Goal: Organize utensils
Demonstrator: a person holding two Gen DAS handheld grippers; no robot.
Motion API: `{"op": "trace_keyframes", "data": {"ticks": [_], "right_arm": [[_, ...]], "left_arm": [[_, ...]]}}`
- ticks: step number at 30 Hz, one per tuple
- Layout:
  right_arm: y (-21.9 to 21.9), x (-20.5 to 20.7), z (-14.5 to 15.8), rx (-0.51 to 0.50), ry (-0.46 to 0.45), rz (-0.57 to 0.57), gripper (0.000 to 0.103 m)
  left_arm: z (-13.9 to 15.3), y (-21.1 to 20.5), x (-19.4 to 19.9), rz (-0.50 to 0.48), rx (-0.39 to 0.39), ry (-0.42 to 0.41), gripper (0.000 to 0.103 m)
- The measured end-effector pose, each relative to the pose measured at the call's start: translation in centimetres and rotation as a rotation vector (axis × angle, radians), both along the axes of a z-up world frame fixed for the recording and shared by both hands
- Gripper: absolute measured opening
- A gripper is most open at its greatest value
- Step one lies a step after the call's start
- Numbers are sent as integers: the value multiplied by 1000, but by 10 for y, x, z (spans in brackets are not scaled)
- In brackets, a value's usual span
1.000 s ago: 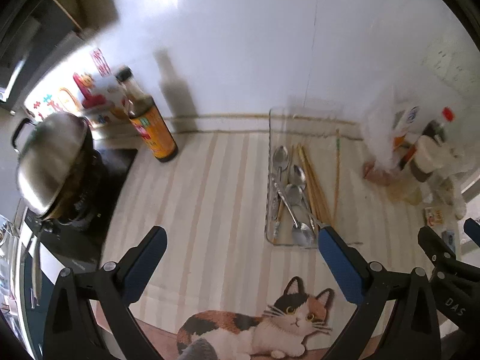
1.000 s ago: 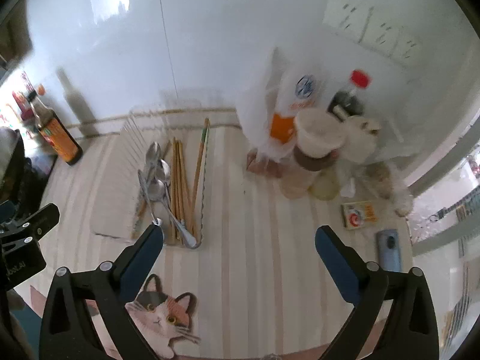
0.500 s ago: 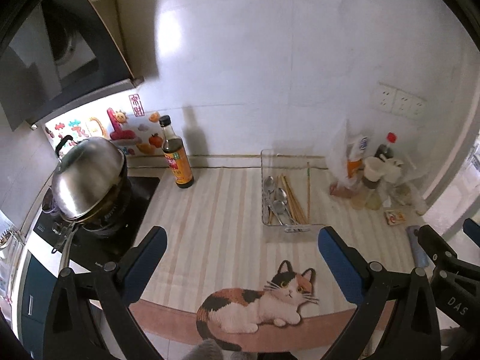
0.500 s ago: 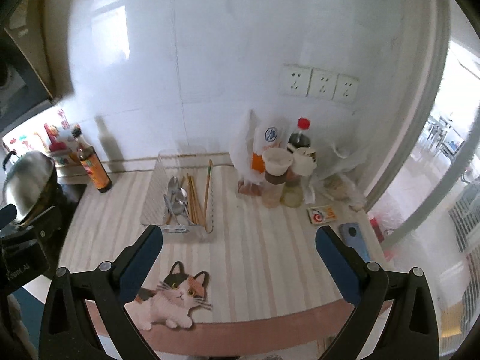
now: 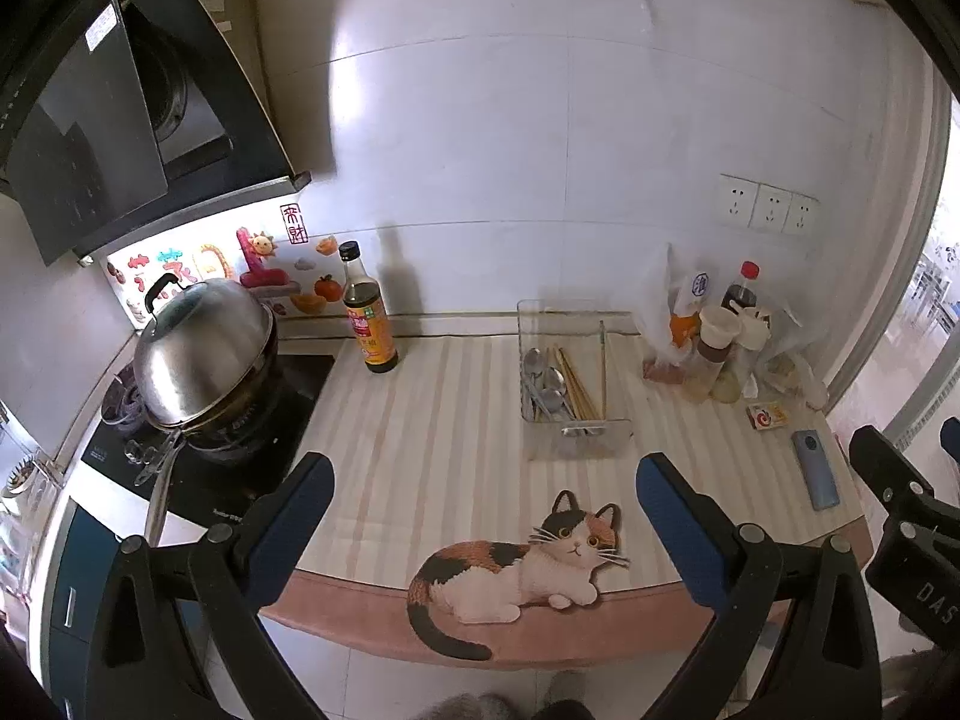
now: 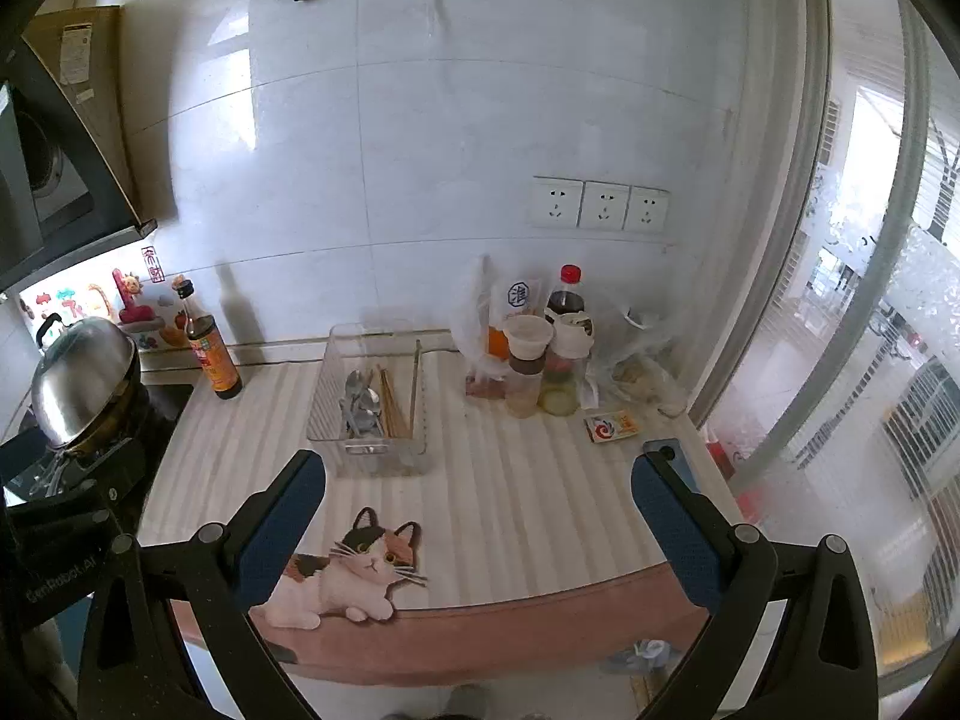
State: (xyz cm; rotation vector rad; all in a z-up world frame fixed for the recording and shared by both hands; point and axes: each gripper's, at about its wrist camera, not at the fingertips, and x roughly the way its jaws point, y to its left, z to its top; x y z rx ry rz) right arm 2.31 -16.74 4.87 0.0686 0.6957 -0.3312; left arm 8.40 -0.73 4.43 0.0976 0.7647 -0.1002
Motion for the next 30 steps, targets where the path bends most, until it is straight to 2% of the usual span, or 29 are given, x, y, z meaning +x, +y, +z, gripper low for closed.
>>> {"op": "trace_keyframes", "data": {"ticks": [9,30], "right_arm": [[-11,11,-1,0,10,3,103],[-23,49,-13,6,49,49,103]], "left_arm": [[5,-5,7,70,19,5,103],[-2,-17,31,69,12,37,103]]}}
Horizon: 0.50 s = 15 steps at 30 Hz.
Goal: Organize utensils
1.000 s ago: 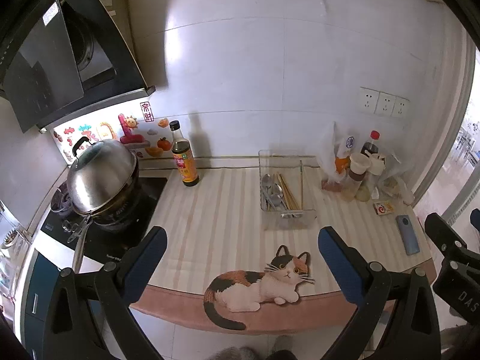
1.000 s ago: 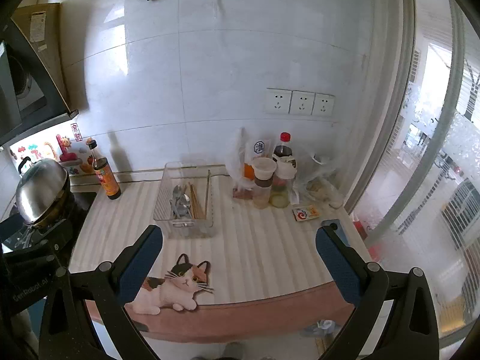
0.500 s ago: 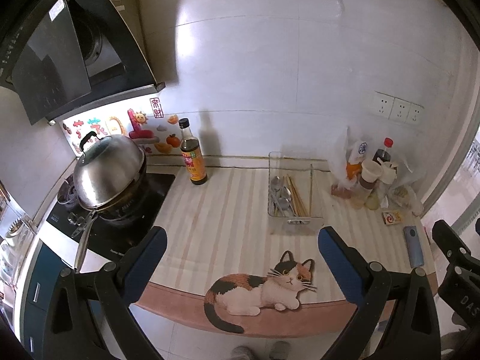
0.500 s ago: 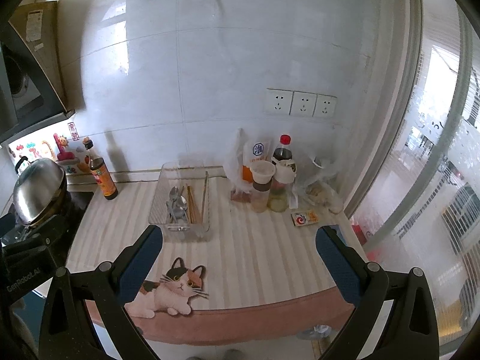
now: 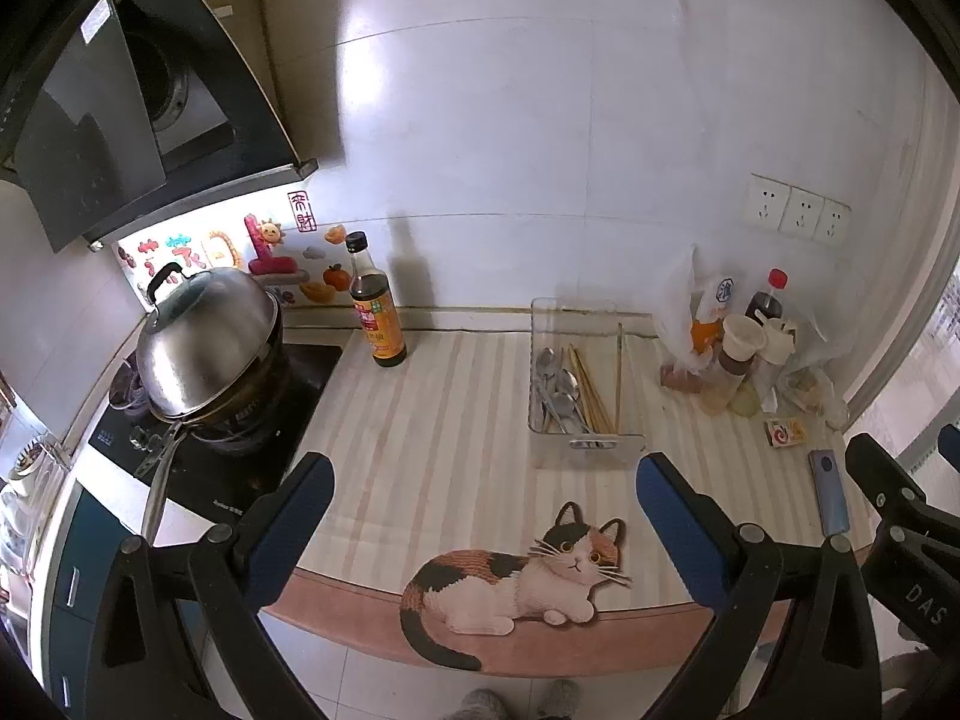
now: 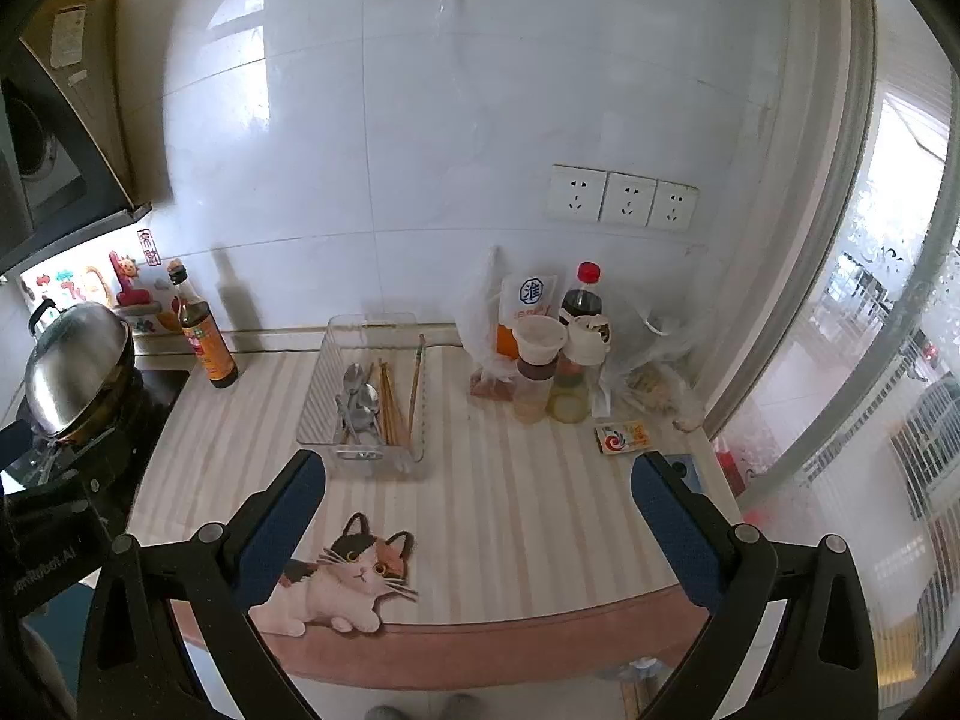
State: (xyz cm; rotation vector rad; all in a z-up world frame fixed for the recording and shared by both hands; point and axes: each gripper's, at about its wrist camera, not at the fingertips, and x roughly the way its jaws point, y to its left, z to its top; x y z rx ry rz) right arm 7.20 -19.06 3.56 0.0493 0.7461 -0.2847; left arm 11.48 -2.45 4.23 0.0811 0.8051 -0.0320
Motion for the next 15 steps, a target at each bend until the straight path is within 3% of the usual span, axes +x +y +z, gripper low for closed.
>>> {"op": "trace_keyframes", "data": {"ticks": [15], "right_arm": [[-1,5,-2,2,0,1,103]], "left_arm": [[-2,-4,7,-2,3,4,103]]}}
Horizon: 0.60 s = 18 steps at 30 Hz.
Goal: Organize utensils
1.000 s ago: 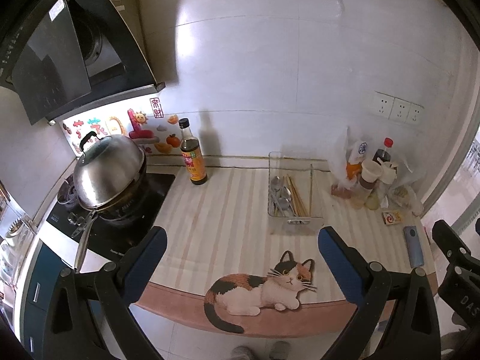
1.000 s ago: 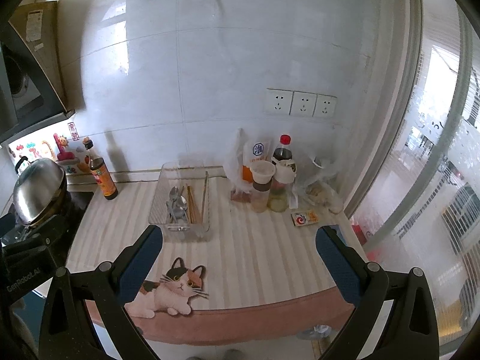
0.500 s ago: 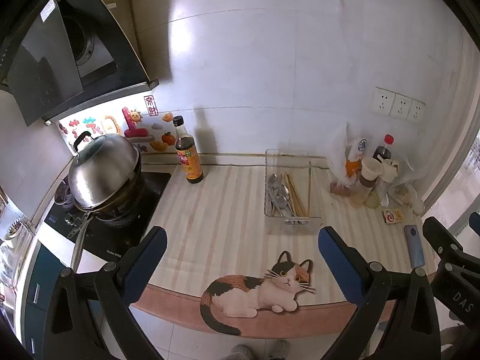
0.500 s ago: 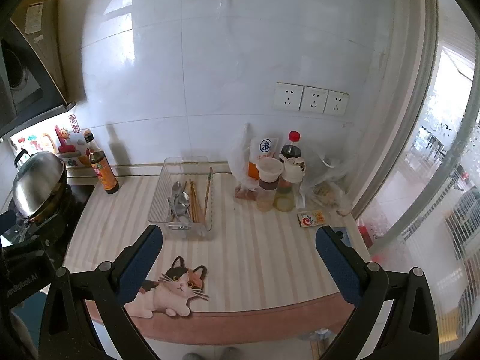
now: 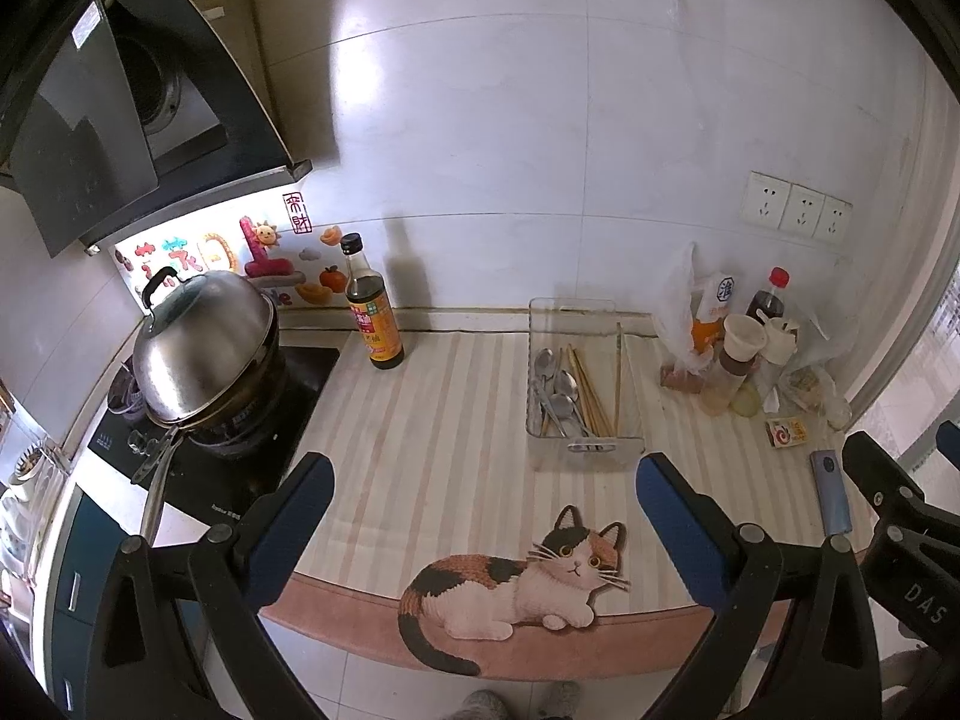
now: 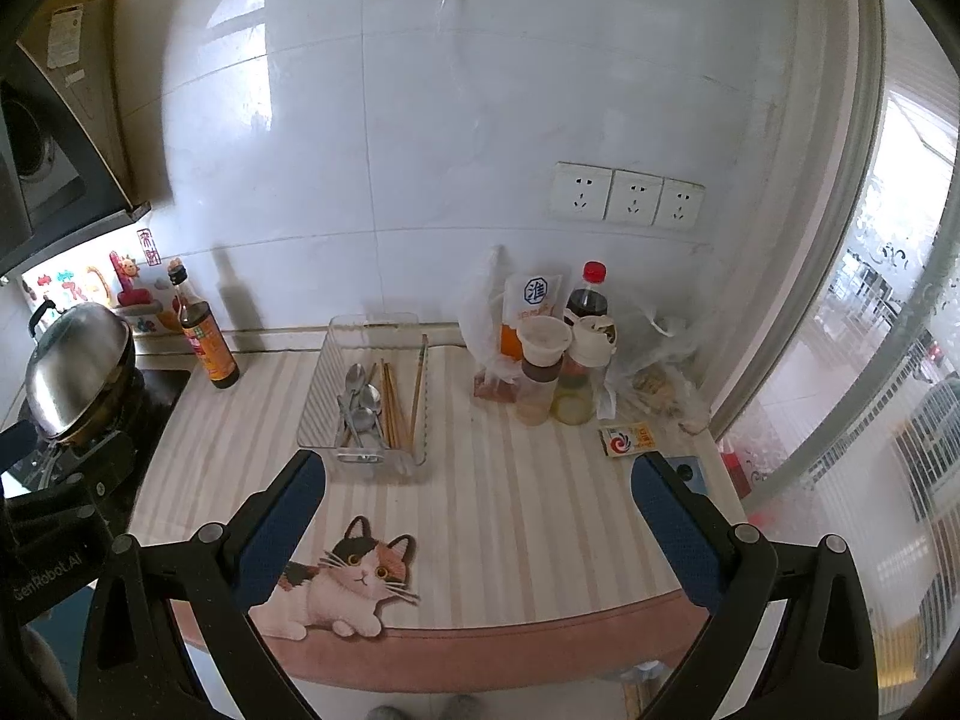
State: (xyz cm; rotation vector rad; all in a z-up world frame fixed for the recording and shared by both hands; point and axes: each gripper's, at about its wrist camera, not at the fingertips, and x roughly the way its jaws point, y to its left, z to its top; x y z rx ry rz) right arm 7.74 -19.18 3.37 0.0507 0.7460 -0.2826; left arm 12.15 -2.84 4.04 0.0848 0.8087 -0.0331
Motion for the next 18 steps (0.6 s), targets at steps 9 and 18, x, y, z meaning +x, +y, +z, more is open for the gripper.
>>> {"op": "trace_keyframes", "data": {"ticks": [9,18], "right_arm": [[-2,5,-3,-1,4,5,103],[-2,8,-5,-3,8,6,103]], "left_arm": [[-1,0,3,-4,0,3,103],[-2,-1,5,-5,0,4,103]]}}
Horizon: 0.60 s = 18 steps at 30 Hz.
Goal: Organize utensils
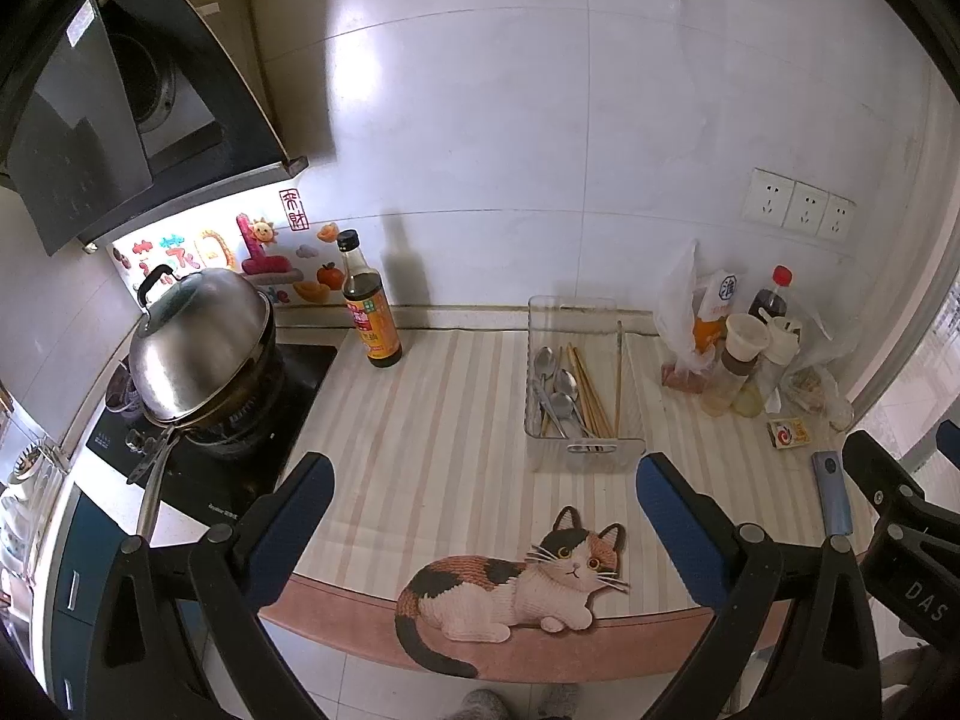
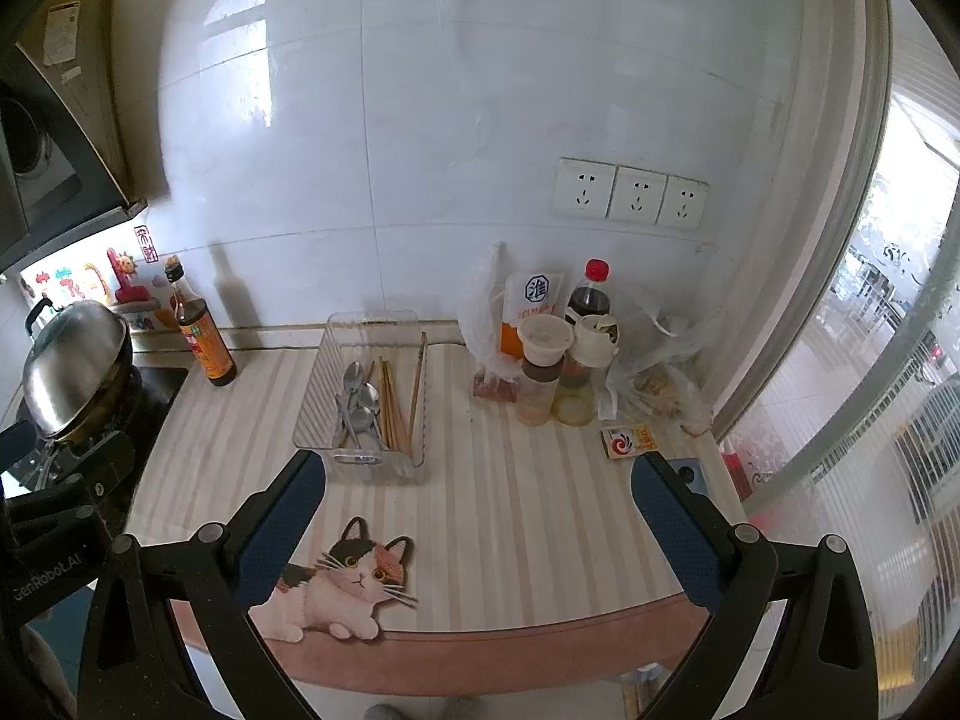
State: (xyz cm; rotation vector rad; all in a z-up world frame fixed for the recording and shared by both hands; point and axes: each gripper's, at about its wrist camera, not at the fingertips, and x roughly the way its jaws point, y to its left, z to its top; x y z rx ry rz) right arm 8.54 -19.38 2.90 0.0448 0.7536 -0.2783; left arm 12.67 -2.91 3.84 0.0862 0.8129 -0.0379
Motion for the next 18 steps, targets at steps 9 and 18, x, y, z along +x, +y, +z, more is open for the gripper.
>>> {"op": "trace_keyframes", "data": {"ticks": [9,18], "right_arm": [[-2,2,-2,0,2,3,103],[-2,3,-3,2,5,2,103]], "left_arm": [[-2,-1,2,-1,-1,2,103],[-6,0,3,2,-4,5,103]]}}
